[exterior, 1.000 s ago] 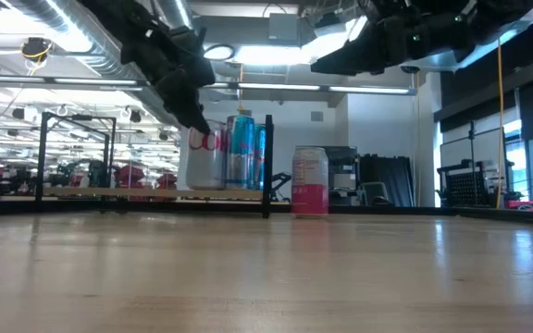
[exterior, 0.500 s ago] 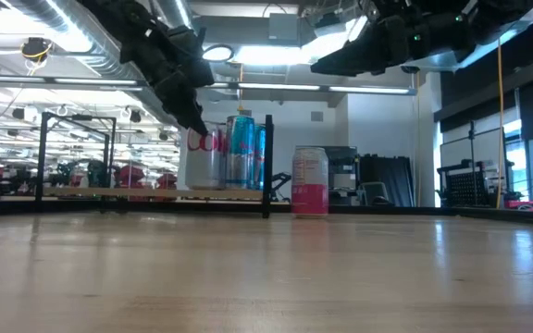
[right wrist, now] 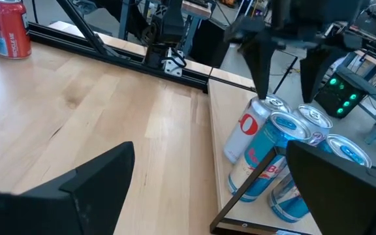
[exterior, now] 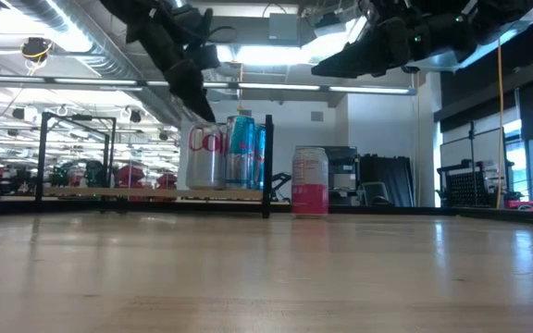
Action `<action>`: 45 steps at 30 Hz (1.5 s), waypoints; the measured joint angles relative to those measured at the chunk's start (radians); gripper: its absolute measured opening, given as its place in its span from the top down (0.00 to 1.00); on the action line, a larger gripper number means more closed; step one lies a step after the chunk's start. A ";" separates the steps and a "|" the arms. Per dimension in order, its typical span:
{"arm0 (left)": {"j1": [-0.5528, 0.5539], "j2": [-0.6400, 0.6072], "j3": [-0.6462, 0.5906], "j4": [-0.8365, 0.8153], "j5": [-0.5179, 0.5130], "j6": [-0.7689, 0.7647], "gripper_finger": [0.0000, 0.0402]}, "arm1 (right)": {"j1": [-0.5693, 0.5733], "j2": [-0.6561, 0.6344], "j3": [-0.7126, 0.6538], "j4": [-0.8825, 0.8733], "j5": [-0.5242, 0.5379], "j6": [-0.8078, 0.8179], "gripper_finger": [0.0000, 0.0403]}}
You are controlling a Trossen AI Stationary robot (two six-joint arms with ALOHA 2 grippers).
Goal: Place canned beverage on shelf
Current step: Put the top pink soda can on the shelf
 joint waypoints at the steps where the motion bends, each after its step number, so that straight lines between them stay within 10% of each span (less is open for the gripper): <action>1: -0.007 0.000 0.017 -0.018 0.000 -0.007 0.19 | 0.000 0.000 0.000 0.000 0.000 0.000 0.04; 10: -0.101 -0.057 0.056 -0.101 0.002 -0.167 0.18 | 0.000 0.000 0.000 -0.029 0.045 -0.001 0.04; 17: -0.252 -0.235 -0.178 0.132 -0.024 -0.328 0.18 | -0.028 0.000 0.000 -0.064 0.370 0.031 0.04; 29: -0.494 -0.373 -0.599 0.697 -0.109 -0.395 0.18 | -0.291 0.144 0.000 -0.091 -0.066 0.134 0.04; 45: -0.575 -0.367 -0.612 0.817 -0.122 -0.403 0.18 | -0.295 0.279 0.000 0.083 -0.112 0.072 0.04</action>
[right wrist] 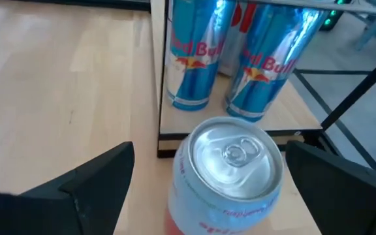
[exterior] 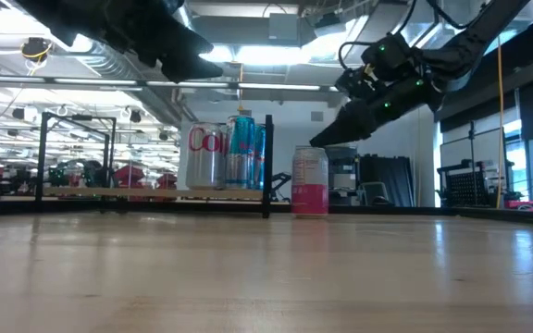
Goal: Place canned beverage on shelf
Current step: Put the top pink soda can on the shelf
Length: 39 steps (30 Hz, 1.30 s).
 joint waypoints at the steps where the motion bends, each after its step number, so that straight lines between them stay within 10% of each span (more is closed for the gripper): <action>1: -0.002 0.000 0.000 -0.001 0.000 0.000 0.18 | 0.000 0.006 0.000 0.003 0.000 0.000 0.04; 39: -0.016 0.111 0.000 0.076 0.003 -0.027 0.18 | 0.001 0.166 0.000 0.175 0.020 0.023 0.04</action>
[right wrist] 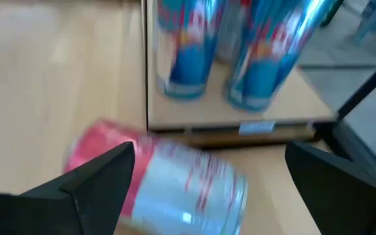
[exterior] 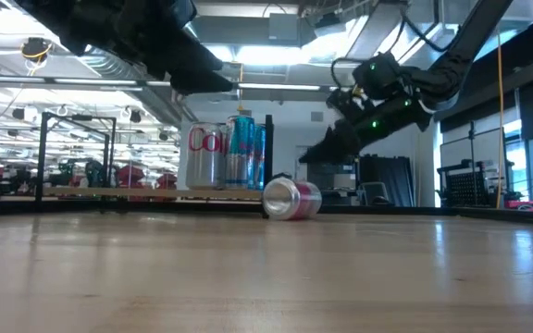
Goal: Place canned beverage on shelf
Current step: Put the top pink soda can on the shelf
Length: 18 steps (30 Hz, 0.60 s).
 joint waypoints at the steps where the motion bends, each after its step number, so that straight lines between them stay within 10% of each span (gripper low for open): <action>1: -0.002 0.006 0.000 0.000 0.000 -0.010 0.18 | -0.002 0.014 0.000 -0.001 0.004 -0.003 0.04; 18: -0.167 0.170 0.000 0.042 -0.119 -0.187 0.18 | 0.055 0.056 0.007 0.028 -0.072 -0.053 0.04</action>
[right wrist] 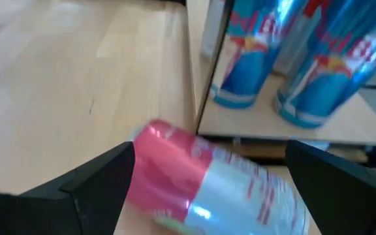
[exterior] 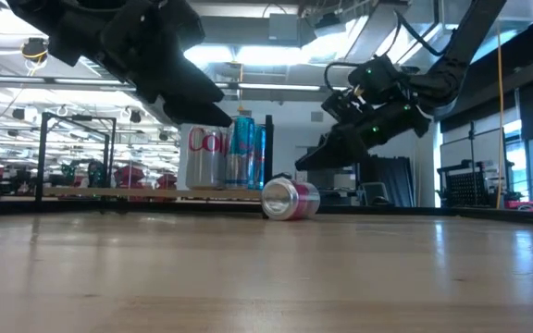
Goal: Place canned beverage on shelf
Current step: Put the top pink soda can on the shelf
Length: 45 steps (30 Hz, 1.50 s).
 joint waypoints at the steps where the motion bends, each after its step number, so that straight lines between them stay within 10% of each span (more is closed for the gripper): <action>1: -0.008 0.000 0.000 0.002 -0.008 -0.006 0.18 | 0.000 0.000 0.010 -0.002 0.000 0.000 0.04; 19: -0.079 0.000 0.000 0.071 -0.037 -0.072 0.18 | -0.008 0.042 0.123 -0.379 0.006 -0.047 0.04; 33: -0.103 0.004 0.000 0.094 -0.208 -0.104 0.18 | 0.276 0.004 0.104 -0.488 0.124 0.117 0.04; 45: -0.094 0.261 0.003 0.225 -0.310 -0.153 0.18 | 0.304 0.028 0.117 -0.422 0.080 0.121 0.04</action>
